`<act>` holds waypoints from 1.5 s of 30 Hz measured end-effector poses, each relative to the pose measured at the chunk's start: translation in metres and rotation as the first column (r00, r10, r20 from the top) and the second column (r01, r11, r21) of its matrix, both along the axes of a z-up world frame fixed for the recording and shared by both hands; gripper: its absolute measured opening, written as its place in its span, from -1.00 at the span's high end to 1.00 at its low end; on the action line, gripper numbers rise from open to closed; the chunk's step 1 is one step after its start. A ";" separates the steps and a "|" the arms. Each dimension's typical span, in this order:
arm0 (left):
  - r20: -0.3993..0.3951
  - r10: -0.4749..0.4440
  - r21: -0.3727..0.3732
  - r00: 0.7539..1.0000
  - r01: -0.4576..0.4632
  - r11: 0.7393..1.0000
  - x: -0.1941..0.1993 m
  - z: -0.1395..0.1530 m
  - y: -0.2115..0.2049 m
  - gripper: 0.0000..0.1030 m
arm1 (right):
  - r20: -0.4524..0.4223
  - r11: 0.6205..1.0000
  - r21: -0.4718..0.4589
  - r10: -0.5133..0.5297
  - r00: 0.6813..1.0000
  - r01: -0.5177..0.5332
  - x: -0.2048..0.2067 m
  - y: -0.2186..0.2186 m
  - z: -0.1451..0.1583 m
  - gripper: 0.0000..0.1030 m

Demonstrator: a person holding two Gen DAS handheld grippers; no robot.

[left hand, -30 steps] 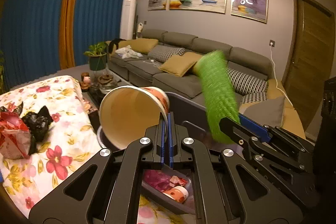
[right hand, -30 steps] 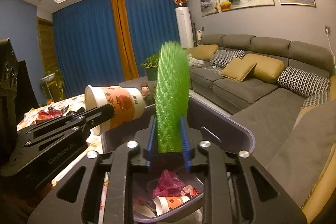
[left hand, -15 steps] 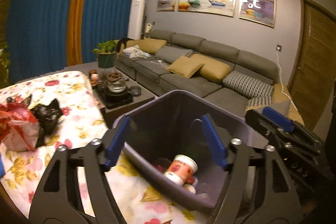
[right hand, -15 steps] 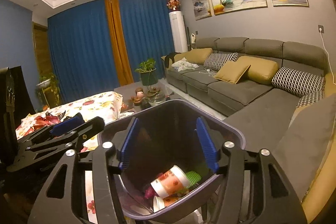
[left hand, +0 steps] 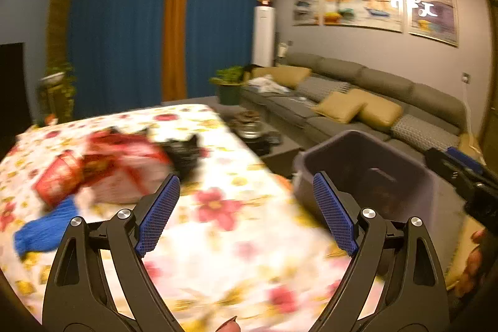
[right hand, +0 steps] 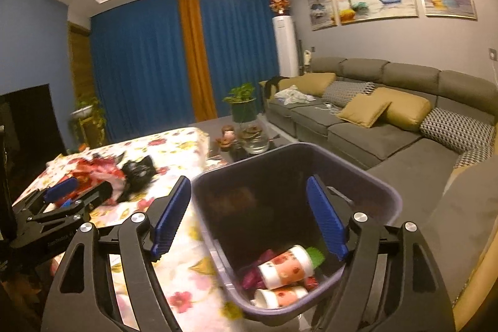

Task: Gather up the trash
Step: 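Move both grippers back over the trash on the bed, then grasp the blue foam net with the left gripper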

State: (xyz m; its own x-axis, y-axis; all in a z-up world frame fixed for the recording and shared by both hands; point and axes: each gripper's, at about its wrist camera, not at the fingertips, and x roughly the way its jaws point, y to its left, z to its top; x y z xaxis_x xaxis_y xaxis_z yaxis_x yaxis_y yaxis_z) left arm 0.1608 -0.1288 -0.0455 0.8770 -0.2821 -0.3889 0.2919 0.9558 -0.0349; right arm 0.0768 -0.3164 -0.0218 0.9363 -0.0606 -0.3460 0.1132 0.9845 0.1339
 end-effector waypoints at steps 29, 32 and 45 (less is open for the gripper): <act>-0.084 0.423 -0.046 0.902 -0.427 0.903 -0.007 -0.010 0.242 -0.66 | -0.114 0.921 -0.043 0.381 0.918 -0.388 0.080 0.213 -0.014 -0.49; -0.107 0.430 -0.048 0.897 -0.437 0.898 -0.002 -0.017 0.254 -0.66 | -0.125 0.916 -0.049 0.390 0.912 -0.398 0.086 0.222 -0.017 -0.49; -0.353 0.330 -0.044 0.875 -0.368 0.929 0.043 -0.048 0.268 -0.66 | -0.141 0.913 -0.044 0.397 0.907 -0.406 0.107 0.234 -0.019 -0.49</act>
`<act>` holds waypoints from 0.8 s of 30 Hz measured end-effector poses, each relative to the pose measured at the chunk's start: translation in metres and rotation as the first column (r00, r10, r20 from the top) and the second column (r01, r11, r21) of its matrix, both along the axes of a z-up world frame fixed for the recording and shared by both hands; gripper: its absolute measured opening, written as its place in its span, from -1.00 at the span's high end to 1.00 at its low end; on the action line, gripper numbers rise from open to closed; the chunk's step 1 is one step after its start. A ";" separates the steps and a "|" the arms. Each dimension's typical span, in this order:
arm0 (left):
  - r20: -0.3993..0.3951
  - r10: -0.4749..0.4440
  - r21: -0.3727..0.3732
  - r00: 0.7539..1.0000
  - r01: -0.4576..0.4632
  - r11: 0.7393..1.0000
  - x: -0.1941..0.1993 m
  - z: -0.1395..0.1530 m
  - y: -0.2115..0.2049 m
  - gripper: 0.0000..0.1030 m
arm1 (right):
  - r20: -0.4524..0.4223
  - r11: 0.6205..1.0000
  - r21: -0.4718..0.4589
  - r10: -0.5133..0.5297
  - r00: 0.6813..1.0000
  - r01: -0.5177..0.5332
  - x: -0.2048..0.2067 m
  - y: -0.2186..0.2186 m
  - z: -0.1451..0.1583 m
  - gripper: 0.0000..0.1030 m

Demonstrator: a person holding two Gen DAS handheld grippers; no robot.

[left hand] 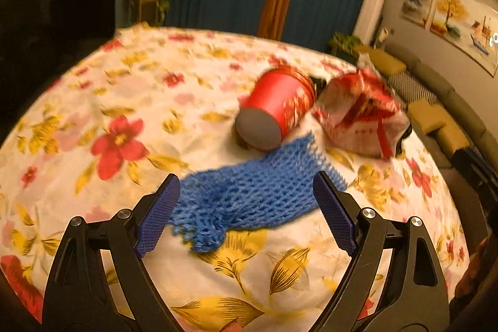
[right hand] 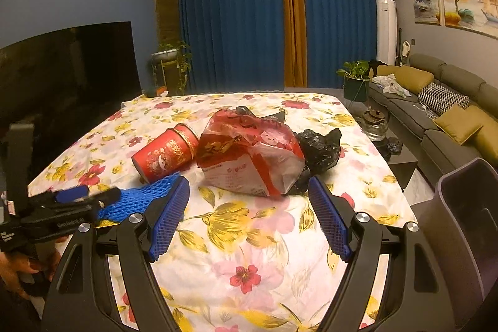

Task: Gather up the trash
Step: 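Grasp the blue foam net with the left gripper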

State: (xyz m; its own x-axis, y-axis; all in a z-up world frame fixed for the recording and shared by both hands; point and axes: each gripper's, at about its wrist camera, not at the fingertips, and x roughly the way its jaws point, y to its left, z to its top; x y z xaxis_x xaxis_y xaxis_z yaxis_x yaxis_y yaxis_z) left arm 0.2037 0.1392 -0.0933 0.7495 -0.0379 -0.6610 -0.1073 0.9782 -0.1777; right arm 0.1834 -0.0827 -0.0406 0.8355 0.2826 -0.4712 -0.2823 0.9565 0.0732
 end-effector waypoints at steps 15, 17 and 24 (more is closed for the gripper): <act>-0.127 -0.037 -0.013 0.991 0.036 0.999 0.021 -0.020 -0.002 0.13 | -0.032 0.999 -0.006 -0.034 0.999 0.034 0.025 -0.004 -0.006 -0.49; -0.127 -0.041 -0.016 0.991 0.039 0.999 0.021 -0.020 -0.001 0.38 | -0.037 0.999 -0.011 -0.035 0.999 0.034 0.027 -0.004 -0.007 -0.49; -0.080 -0.100 -0.077 0.992 0.094 0.993 0.018 -0.016 0.000 0.88 | -0.048 0.998 -0.027 -0.052 0.998 0.051 0.040 -0.006 -0.007 -0.49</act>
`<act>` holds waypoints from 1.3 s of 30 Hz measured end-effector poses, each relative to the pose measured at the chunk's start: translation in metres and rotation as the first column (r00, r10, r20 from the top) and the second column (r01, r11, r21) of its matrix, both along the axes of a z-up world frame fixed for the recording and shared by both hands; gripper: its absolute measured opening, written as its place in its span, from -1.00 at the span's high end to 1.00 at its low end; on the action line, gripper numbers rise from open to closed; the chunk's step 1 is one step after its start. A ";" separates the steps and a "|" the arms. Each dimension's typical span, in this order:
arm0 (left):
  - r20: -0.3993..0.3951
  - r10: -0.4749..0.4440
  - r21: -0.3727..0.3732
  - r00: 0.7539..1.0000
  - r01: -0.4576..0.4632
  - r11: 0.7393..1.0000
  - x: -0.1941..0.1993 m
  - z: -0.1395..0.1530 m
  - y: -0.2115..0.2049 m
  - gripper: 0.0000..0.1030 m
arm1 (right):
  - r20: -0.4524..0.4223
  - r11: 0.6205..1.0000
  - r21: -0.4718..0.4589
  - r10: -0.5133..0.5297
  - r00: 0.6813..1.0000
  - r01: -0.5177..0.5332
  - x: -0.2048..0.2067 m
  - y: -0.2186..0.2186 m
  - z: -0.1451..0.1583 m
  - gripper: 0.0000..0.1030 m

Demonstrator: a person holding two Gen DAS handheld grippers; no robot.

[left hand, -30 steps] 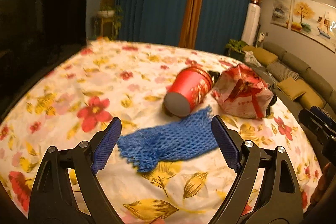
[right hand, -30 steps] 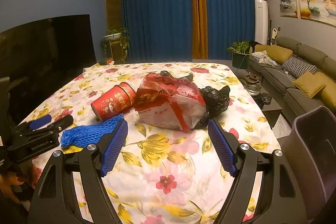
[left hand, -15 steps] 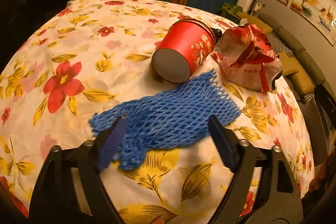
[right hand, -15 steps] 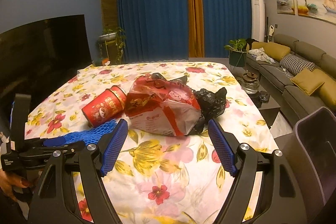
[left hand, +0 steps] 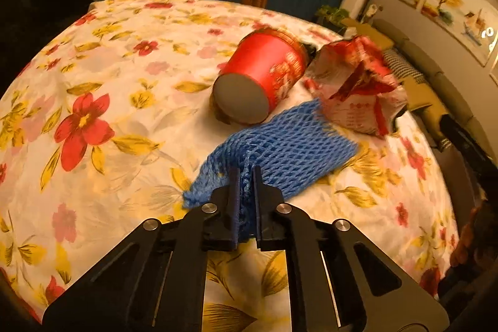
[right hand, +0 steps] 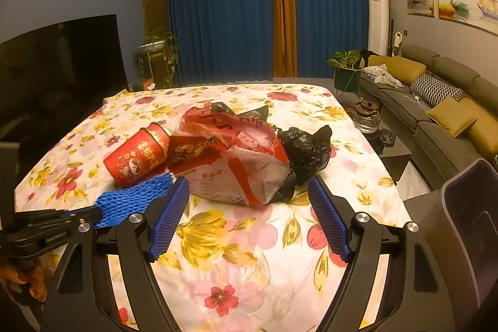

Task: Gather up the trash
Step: 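Grasp the blue foam net with the left gripper, then hold the blue net in the left gripper while the right gripper grasps the red-and-white snack bag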

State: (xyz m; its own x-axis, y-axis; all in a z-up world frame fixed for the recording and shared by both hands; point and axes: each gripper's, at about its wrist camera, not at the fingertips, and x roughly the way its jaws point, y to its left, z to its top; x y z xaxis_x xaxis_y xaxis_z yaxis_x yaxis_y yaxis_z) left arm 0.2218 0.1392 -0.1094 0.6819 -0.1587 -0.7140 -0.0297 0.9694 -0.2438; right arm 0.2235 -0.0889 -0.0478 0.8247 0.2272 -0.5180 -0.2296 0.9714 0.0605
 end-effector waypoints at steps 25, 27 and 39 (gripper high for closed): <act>0.261 -0.100 -0.123 0.960 0.136 0.983 -0.032 0.027 -0.002 0.89 | -0.113 0.988 -0.111 0.097 0.989 -0.109 0.066 0.035 -0.034 0.69; 0.258 -0.098 -0.122 0.961 0.133 0.983 -0.033 0.027 -0.002 0.89 | -0.108 0.987 -0.109 0.103 0.989 -0.115 0.064 0.035 -0.033 0.84; 0.363 -0.054 -0.141 0.930 0.111 0.984 -0.045 0.043 0.005 0.89 | -0.021 0.997 -0.003 0.081 0.996 -0.081 0.051 0.014 -0.007 0.11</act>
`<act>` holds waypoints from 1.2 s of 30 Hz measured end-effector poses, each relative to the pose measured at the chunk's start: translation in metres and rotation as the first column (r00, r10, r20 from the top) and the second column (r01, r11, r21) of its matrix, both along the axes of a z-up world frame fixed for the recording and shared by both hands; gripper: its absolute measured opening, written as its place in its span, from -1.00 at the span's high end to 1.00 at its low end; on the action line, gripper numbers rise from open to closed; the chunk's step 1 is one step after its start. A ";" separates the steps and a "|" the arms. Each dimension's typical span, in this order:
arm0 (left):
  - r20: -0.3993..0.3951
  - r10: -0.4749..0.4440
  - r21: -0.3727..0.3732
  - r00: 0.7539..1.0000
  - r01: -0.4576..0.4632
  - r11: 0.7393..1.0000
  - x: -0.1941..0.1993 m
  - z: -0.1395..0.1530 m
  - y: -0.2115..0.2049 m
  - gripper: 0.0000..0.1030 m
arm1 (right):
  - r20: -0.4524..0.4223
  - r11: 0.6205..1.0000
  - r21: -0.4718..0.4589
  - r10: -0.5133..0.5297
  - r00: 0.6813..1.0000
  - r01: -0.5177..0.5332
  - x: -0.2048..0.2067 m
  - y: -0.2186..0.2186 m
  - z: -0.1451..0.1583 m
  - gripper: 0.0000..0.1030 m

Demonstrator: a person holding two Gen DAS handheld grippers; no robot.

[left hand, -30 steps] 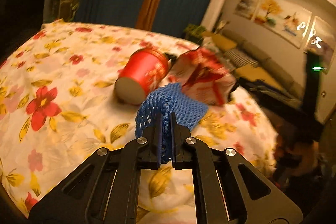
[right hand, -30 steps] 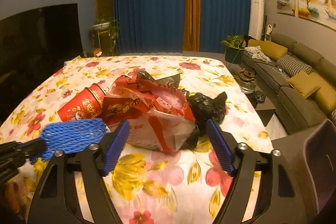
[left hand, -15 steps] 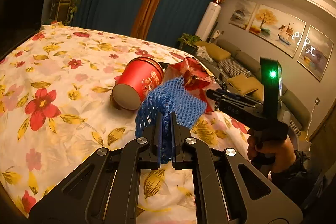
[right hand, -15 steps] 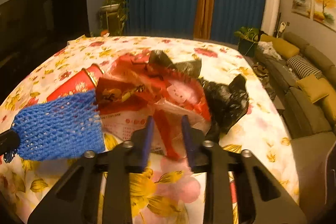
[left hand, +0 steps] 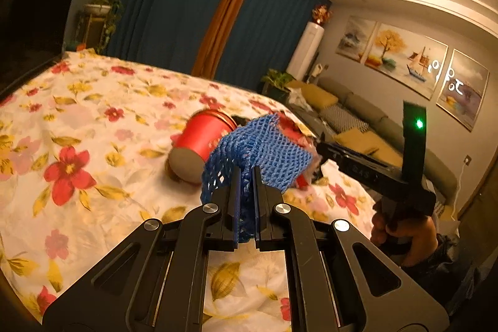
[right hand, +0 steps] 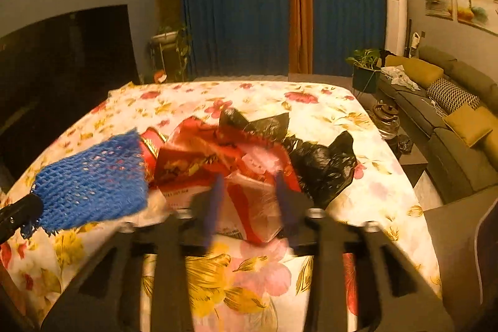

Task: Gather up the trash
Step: 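Hold the blue net in the left gripper while the right gripper grasps the red-and-white snack bag, then lift and carry the blue net and snack bag in both grippers to the bin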

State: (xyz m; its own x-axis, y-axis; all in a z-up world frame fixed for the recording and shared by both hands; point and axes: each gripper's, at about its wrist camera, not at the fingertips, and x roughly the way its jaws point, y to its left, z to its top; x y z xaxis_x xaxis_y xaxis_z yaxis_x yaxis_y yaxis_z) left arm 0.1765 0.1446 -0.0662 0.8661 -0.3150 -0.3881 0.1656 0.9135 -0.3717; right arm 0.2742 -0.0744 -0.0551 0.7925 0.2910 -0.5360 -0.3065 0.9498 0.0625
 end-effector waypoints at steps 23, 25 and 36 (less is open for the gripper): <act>-0.009 0.171 -0.011 0.985 -0.171 0.985 0.034 0.024 0.018 0.89 | -0.108 0.998 0.030 0.058 0.992 -0.055 0.047 0.017 -0.026 -0.20; -0.008 0.179 -0.010 0.984 -0.179 0.984 0.033 0.023 0.020 0.89 | -0.120 0.997 0.017 0.076 0.990 -0.074 0.048 0.020 -0.028 0.14; -0.019 0.181 -0.007 0.983 -0.181 0.983 0.031 0.018 0.020 0.89 | -0.127 0.988 -0.007 0.155 0.980 -0.157 0.024 0.026 -0.029 0.81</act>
